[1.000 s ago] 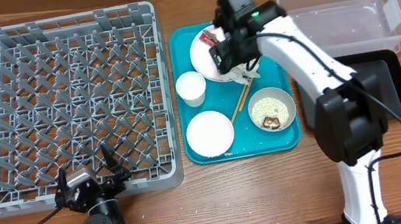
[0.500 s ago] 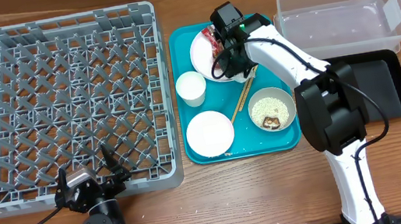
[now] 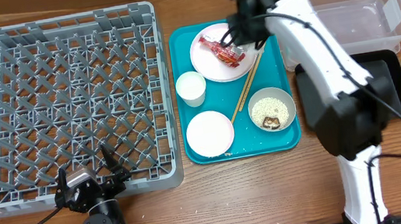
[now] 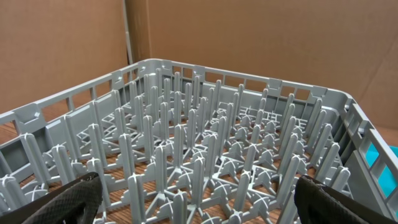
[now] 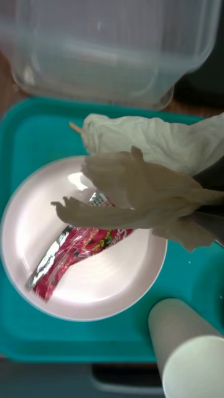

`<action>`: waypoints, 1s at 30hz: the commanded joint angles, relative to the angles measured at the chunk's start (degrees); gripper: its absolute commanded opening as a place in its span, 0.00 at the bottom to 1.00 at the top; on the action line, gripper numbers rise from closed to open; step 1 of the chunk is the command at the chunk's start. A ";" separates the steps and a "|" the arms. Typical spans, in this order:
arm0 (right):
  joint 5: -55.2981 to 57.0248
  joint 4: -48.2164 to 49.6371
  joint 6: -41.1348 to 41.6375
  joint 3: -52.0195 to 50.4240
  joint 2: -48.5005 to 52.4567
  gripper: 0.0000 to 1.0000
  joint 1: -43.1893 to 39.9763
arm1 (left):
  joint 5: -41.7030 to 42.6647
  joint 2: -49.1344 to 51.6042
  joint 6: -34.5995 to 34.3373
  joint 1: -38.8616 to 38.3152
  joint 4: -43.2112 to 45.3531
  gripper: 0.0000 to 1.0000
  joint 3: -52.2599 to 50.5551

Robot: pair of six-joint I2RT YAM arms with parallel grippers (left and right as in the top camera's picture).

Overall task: Sort waste into correct bins and load items into the dishwasher
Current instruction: 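Grasp the white tissue with the right gripper and carry it to the bin, then grasp the red snack wrapper with the right gripper and drop it in the clear bin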

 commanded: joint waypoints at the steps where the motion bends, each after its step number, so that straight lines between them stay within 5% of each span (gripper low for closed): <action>1: 1.07 -0.44 6.43 1.77 -5.25 0.04 -4.98 | -0.72 -0.50 -1.20 -0.09 0.04 1.00 -0.24; 9: 0.74 4.72 14.36 -4.33 -2.99 0.06 -18.29 | -0.72 -0.50 -1.20 -0.09 0.07 1.00 -0.24; 12: 0.52 6.86 13.68 -6.95 -2.54 0.69 -19.56 | -0.74 -0.50 -1.22 -0.09 0.04 1.00 -0.24; 14: 0.44 6.95 12.81 -6.80 -2.56 0.76 -19.91 | -0.72 -0.50 -1.20 -0.09 0.04 1.00 -0.24; 22: -11.65 5.22 -0.28 -0.07 -2.62 0.80 -14.69 | -0.72 -0.50 -1.20 -0.09 0.07 1.00 -0.24; 30: -8.09 14.88 -13.84 -6.16 2.67 0.80 -1.46 | -0.72 -0.50 -1.20 -0.09 0.04 1.00 -0.24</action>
